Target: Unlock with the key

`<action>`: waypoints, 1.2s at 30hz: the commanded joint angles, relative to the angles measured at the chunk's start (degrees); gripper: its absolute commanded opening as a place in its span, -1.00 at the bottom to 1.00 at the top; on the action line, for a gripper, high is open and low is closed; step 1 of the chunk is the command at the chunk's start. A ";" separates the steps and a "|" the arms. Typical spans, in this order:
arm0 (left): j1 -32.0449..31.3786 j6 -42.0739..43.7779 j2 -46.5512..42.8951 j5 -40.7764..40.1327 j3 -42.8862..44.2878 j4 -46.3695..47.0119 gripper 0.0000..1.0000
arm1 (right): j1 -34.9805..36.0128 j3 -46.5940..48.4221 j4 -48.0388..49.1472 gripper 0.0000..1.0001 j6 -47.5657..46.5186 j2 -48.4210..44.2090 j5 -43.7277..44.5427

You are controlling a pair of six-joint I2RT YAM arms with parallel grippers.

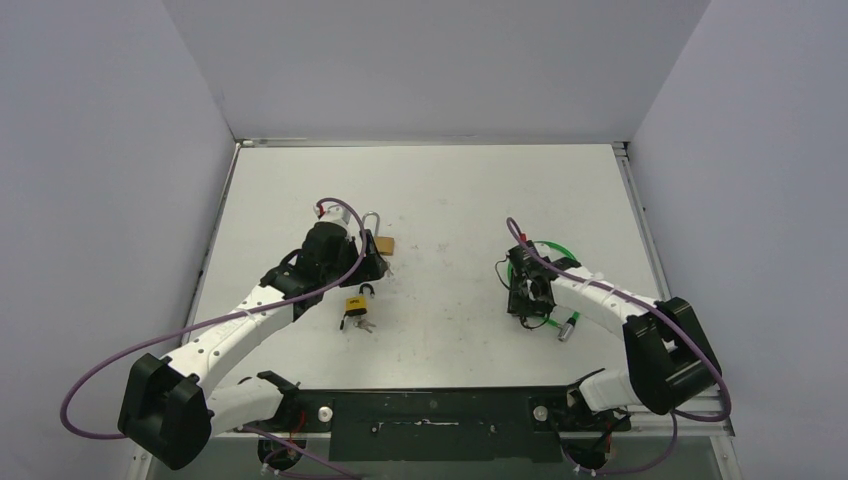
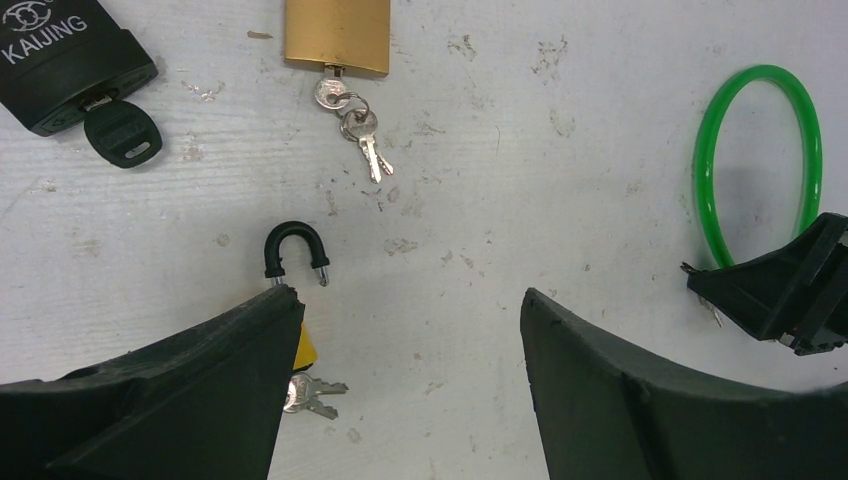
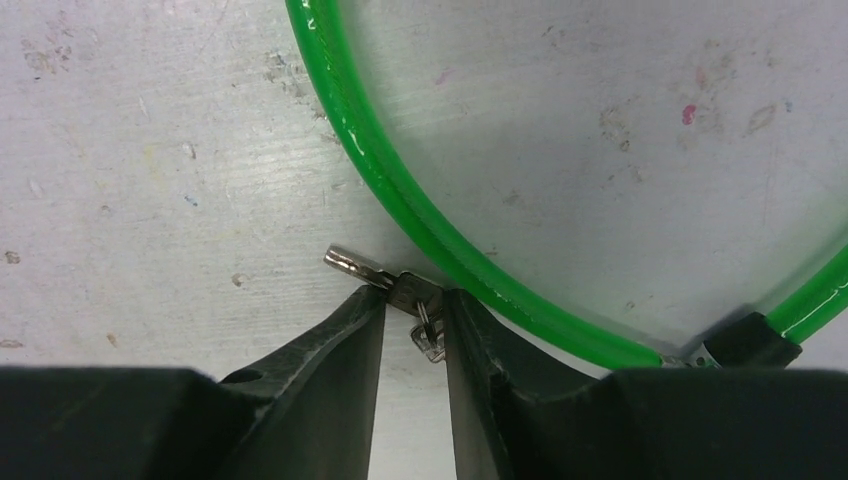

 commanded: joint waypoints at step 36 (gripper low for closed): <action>-0.91 -18.28 1.00 26.68 -7.09 39.14 0.44 | 12.24 -1.15 46.27 -1.00 11.70 -10.55 -25.30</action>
